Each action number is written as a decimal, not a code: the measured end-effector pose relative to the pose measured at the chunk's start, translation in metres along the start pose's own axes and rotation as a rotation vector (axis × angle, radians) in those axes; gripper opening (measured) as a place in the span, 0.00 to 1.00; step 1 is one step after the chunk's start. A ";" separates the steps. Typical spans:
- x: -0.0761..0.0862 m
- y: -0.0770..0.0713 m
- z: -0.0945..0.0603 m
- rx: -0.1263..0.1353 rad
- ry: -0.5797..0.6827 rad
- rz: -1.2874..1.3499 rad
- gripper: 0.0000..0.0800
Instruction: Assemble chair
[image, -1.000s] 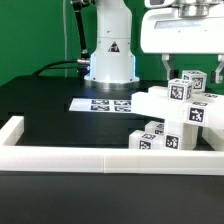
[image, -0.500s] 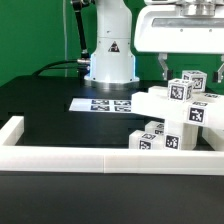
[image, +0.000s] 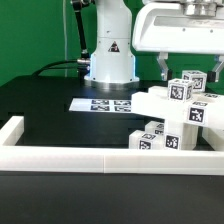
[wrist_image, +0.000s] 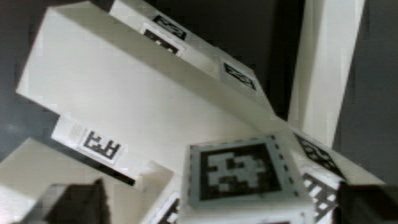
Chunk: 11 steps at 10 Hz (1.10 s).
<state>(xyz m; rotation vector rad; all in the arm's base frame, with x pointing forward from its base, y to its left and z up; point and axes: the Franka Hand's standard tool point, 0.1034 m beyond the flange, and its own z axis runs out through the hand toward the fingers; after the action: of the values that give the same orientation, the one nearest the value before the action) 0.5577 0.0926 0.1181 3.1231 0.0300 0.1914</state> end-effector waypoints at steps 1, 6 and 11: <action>0.000 0.000 0.000 0.000 0.000 0.007 0.64; 0.000 0.000 0.000 0.001 0.000 0.117 0.36; 0.000 -0.001 0.000 0.002 0.000 0.466 0.36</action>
Offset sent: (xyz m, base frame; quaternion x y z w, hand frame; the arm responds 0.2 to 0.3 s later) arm 0.0000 0.0000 0.0000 0.0000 0.0000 0.0650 0.9979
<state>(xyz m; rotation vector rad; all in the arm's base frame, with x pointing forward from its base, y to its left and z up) 0.5577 0.0932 0.1182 3.0757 -0.6990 0.1922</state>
